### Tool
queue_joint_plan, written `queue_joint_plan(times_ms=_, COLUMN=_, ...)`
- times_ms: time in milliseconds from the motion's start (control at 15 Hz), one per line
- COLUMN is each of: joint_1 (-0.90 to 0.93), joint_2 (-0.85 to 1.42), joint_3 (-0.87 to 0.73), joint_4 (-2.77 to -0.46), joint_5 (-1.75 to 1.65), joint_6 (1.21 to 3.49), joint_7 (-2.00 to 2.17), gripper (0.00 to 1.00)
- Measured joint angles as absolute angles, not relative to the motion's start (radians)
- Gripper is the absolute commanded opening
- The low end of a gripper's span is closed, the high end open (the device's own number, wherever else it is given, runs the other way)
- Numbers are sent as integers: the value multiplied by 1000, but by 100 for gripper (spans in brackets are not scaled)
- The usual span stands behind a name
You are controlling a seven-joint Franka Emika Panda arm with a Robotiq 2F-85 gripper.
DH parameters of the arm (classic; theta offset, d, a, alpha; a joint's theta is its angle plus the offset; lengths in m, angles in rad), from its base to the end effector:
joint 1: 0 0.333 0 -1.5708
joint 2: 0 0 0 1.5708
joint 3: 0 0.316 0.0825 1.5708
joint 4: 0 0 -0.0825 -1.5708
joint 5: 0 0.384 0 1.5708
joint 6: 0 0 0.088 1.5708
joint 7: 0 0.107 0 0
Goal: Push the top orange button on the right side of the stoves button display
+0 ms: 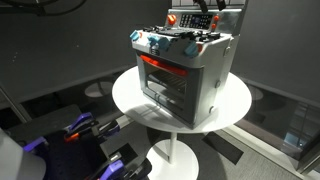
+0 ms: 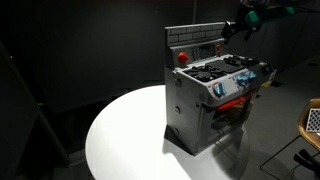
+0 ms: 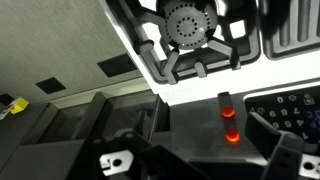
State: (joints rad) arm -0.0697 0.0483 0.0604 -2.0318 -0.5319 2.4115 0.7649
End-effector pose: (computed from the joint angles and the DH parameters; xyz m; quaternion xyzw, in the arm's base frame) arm 0.5915 -0.0088 0.4576 0.9434 -0.2075 0.2234 0.1306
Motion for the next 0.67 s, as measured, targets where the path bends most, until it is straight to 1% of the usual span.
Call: queue_joint_plan(times_ms=667, joint_1=-9, joint_2=146, joint_3=-19, joint_4=-1937, joint_5=-532, joint_6=2408, joint_7=781, gripper=100)
